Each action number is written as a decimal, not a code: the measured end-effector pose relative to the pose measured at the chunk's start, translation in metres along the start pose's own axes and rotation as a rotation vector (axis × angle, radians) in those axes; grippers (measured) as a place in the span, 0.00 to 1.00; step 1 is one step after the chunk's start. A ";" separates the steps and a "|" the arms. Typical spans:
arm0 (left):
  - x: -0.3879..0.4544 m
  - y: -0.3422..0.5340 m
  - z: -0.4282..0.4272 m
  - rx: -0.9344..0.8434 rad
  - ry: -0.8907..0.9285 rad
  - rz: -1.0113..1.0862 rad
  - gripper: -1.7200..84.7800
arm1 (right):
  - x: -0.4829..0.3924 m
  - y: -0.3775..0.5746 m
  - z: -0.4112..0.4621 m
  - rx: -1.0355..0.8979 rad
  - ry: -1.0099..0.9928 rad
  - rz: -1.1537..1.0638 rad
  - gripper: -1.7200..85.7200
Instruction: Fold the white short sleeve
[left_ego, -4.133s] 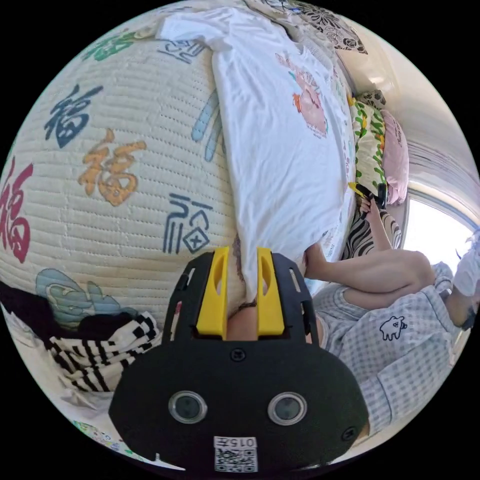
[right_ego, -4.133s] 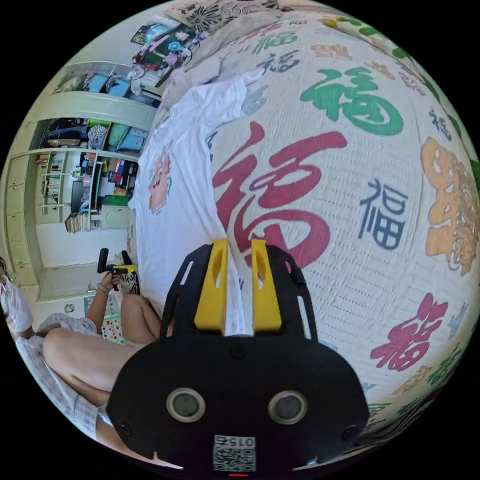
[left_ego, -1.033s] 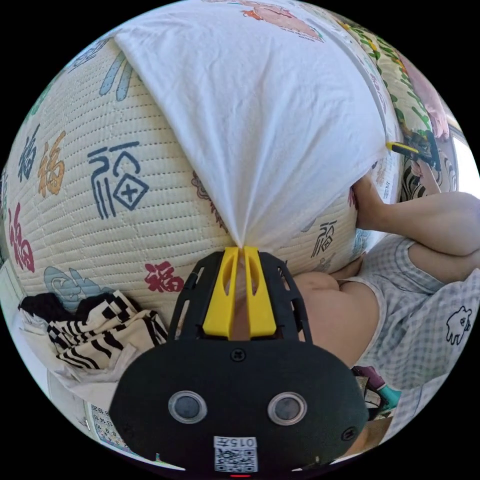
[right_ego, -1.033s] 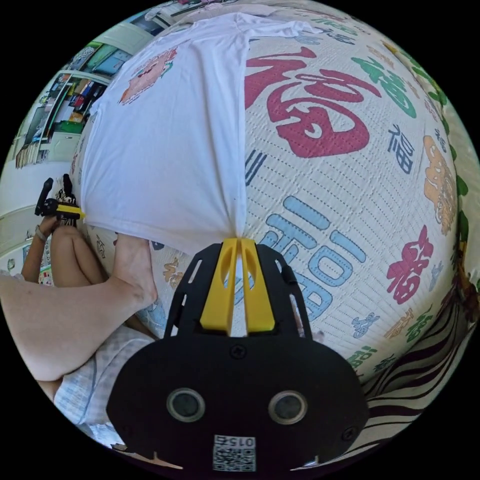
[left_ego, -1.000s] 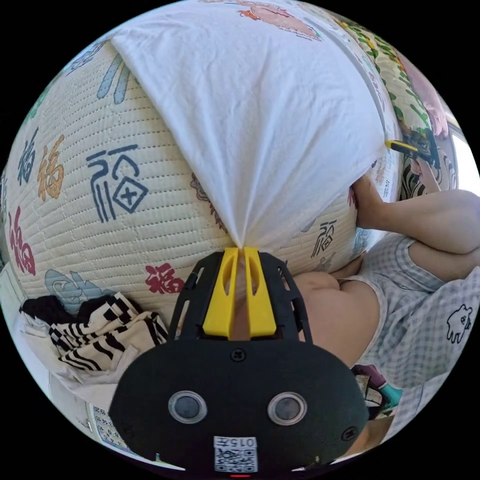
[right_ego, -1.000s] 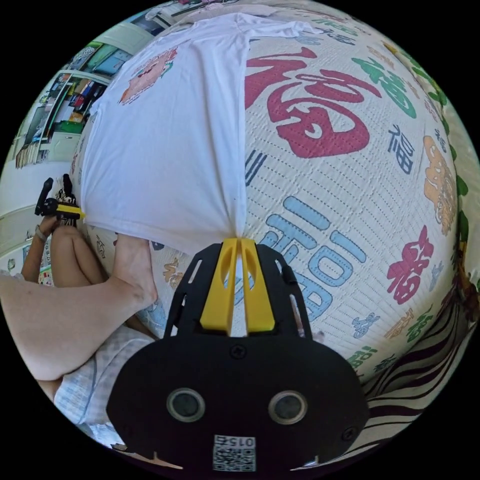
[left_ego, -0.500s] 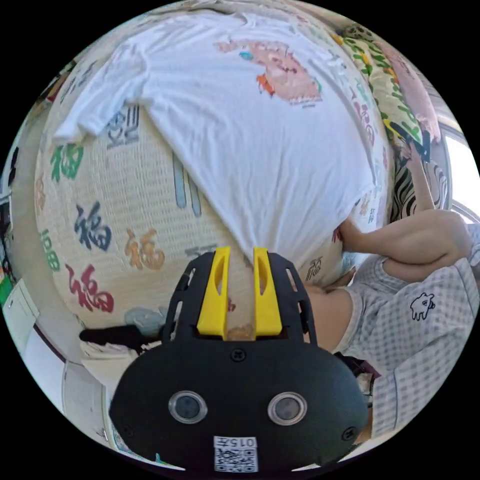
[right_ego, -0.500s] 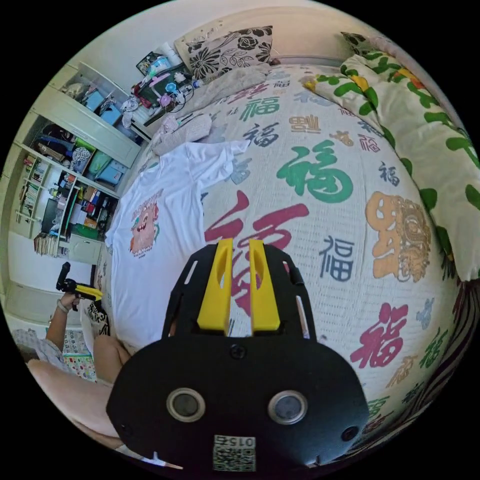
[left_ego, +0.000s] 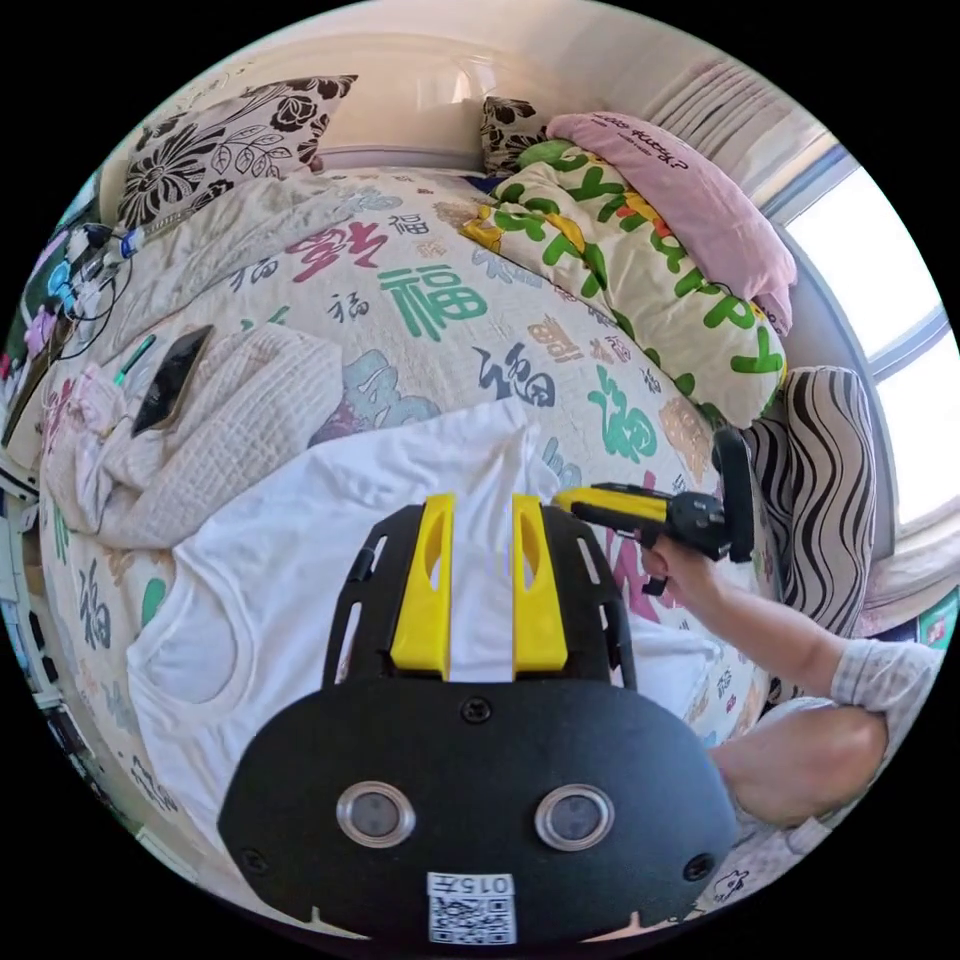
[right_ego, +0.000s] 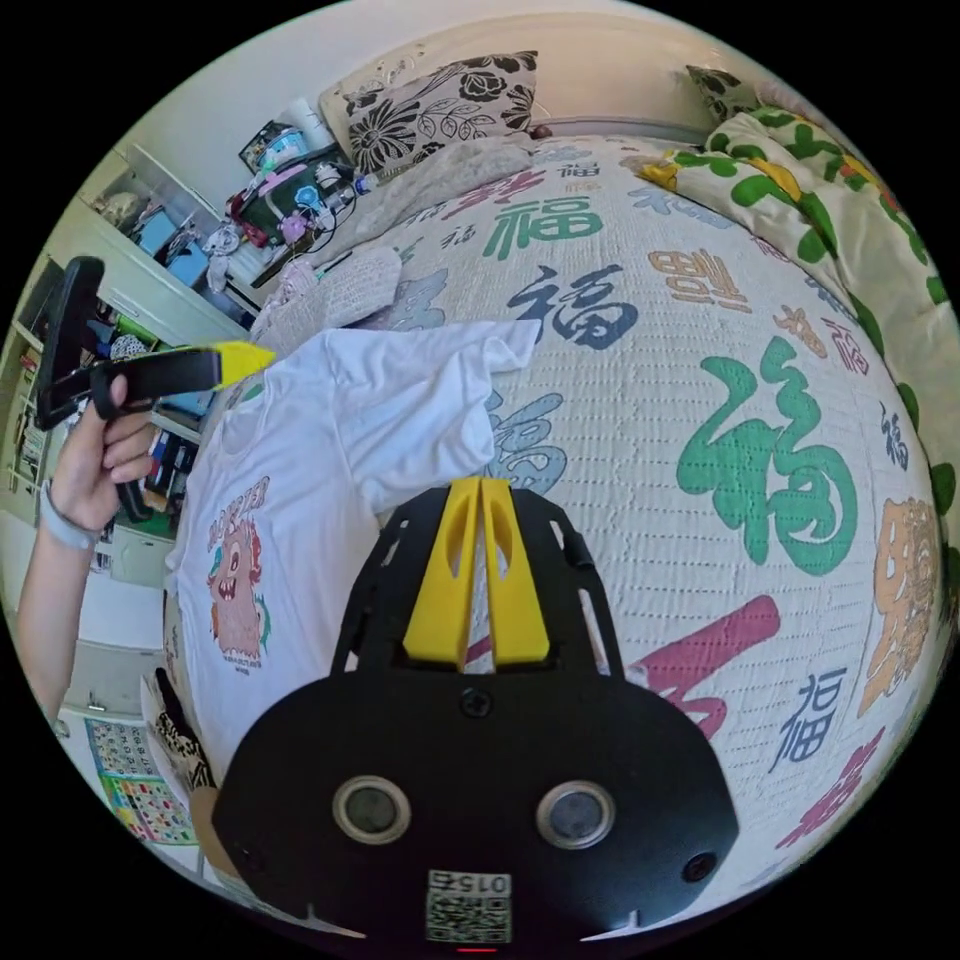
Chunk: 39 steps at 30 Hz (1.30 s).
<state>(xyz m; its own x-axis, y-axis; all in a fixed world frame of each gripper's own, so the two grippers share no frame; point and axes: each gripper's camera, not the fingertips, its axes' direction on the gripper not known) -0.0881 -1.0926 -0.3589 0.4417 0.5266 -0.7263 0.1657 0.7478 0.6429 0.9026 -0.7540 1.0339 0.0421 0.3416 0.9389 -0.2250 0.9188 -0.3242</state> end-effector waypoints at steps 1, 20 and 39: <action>0.004 -0.018 0.015 -0.002 0.019 -0.006 0.12 | 0.002 0.001 -0.001 0.006 -0.028 0.014 0.02; 0.024 -0.127 0.114 -0.018 -0.138 -0.082 0.05 | -0.045 -0.036 -0.003 -0.063 0.003 -0.104 0.01; -0.117 0.034 -0.062 0.495 0.152 -0.287 0.01 | -0.224 0.001 -0.021 0.058 -0.040 -0.487 0.01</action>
<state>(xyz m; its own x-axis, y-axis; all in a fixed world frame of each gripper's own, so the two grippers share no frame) -0.1892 -1.1040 -0.2668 0.1933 0.4100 -0.8914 0.6678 0.6107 0.4257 0.9132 -0.8254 0.8203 0.1191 -0.1341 0.9838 -0.2419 0.9571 0.1598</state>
